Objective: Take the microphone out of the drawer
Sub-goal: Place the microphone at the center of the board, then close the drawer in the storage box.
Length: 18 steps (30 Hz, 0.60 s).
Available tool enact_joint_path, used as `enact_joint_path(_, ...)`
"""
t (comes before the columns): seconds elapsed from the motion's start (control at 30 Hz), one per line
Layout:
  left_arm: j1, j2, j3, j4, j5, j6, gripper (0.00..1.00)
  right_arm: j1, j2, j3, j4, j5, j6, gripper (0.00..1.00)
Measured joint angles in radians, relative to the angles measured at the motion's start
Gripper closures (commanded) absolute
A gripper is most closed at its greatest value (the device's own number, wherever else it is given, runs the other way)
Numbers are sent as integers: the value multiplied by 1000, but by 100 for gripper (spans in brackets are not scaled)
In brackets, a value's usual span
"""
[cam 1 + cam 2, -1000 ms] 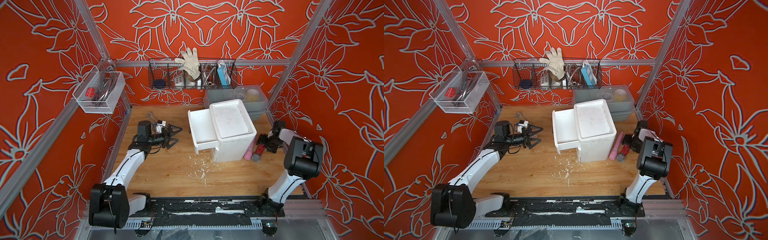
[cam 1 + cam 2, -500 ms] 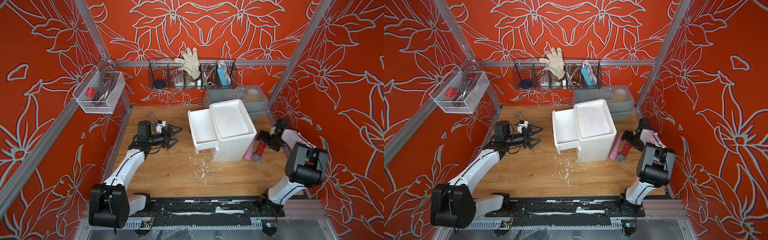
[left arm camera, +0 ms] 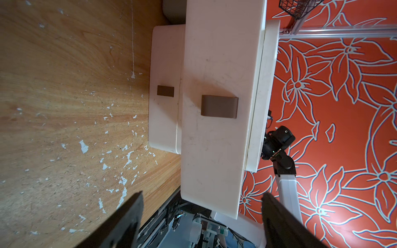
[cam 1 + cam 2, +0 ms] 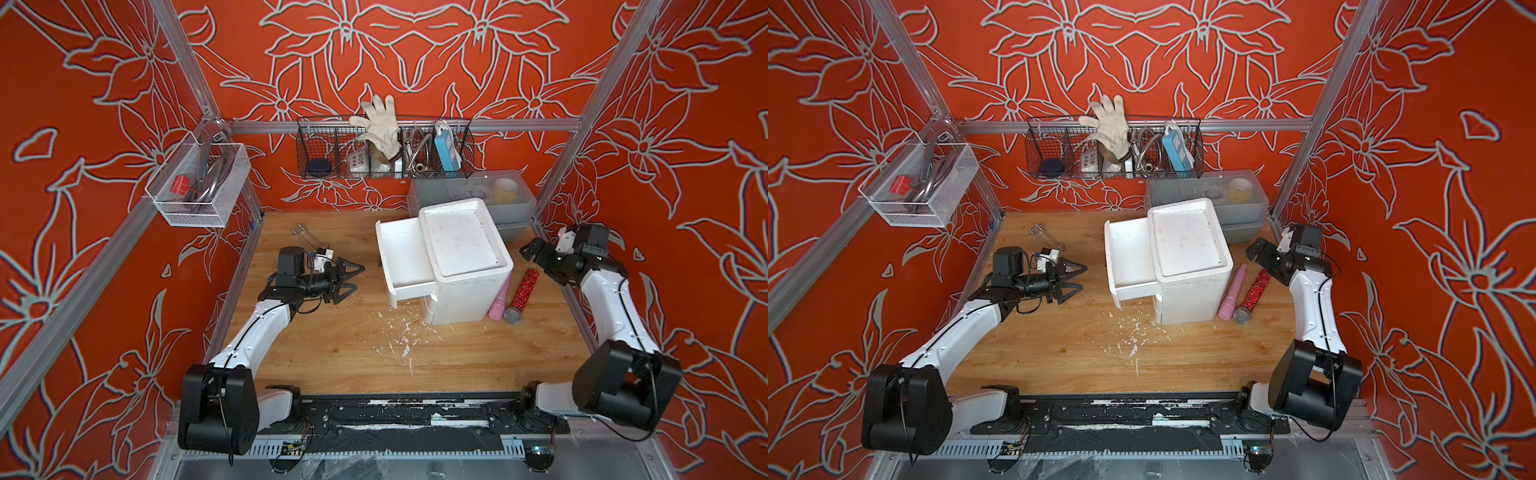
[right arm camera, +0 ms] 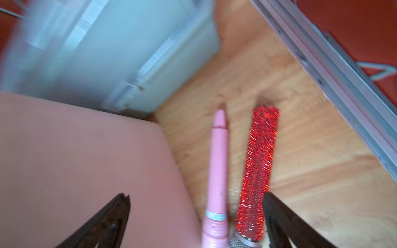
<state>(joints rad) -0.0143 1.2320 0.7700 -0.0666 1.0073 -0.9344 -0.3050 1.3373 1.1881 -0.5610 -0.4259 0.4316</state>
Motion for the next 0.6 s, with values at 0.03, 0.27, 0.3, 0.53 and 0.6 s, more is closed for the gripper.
enact_joint_path(0.03, 0, 0, 0, 0, 0, 1, 26, 8, -18, 21, 0, -12, 4, 16)
enact_joint_path(0.27, 0, 5, 0, 12, 0, -5, 36, 136, -90, 158, -2, -100, -8, 69)
enact_joint_path(0.3, 0, 6, 0, 16, 0, -7, 36, 161, -86, 173, -8, -106, -17, 67)
enact_joint_path(0.53, 0, 6, 0, 25, -1, -11, 34, 288, -40, 220, -79, -93, -87, 51)
enact_joint_path(0.6, 0, 6, 0, 26, -1, -12, 33, 300, -31, 227, -101, -72, -111, 47)
